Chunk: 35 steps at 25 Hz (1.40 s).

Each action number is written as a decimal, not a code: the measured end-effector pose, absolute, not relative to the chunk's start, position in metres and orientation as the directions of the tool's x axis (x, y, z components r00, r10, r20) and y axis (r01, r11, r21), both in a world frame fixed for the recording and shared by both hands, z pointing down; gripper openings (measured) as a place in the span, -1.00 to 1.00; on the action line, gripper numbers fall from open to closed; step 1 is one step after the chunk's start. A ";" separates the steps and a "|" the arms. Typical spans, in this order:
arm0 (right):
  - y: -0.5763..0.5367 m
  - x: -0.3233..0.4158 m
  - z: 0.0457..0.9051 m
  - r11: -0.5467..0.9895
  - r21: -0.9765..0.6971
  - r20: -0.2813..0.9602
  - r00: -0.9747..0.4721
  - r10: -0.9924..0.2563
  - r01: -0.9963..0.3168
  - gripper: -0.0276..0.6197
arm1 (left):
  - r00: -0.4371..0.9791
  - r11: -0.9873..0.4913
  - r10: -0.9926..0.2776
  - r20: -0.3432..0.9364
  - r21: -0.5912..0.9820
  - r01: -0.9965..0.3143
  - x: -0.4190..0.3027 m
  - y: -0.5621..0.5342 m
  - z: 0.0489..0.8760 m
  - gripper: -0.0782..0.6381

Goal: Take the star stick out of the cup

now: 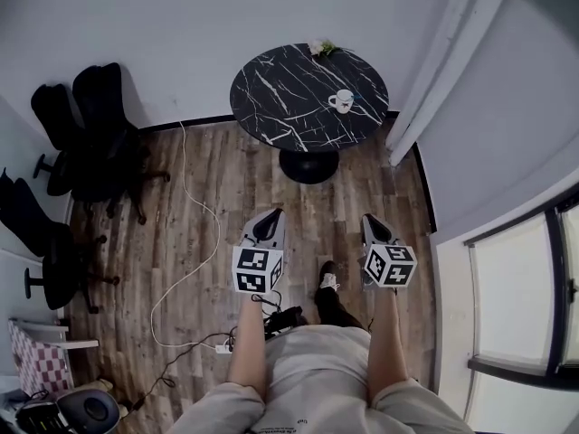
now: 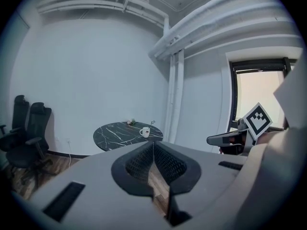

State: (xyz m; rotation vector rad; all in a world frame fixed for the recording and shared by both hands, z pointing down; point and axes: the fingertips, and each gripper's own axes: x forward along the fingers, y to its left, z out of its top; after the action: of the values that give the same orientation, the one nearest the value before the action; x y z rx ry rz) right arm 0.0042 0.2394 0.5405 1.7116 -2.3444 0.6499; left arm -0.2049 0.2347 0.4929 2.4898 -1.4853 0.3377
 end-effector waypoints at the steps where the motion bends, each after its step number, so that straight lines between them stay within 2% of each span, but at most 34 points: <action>1: 0.231 0.005 0.538 0.253 -0.246 0.374 -0.332 -0.866 -0.936 -0.80 | 0.462 -0.464 -0.833 0.305 0.070 -0.883 -0.203 0.227 0.491 -0.72; 22: 0.051 0.054 0.519 0.340 -0.234 0.315 -0.402 -0.860 -0.911 -0.80 | 0.474 -0.497 -0.812 0.340 0.022 -0.867 -0.126 0.060 0.491 -0.72; 35: -0.002 0.081 0.530 0.397 -0.211 0.321 -0.447 -0.835 -0.893 -0.80 | 0.454 -0.481 -0.818 0.355 0.013 -0.877 -0.090 0.011 0.505 -0.72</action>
State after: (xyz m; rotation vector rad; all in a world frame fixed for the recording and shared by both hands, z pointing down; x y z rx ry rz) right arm 0.0810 -0.0023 0.5296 1.5519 -2.4846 0.5320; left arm -0.0896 0.0107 0.5055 2.5072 -1.4808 0.4494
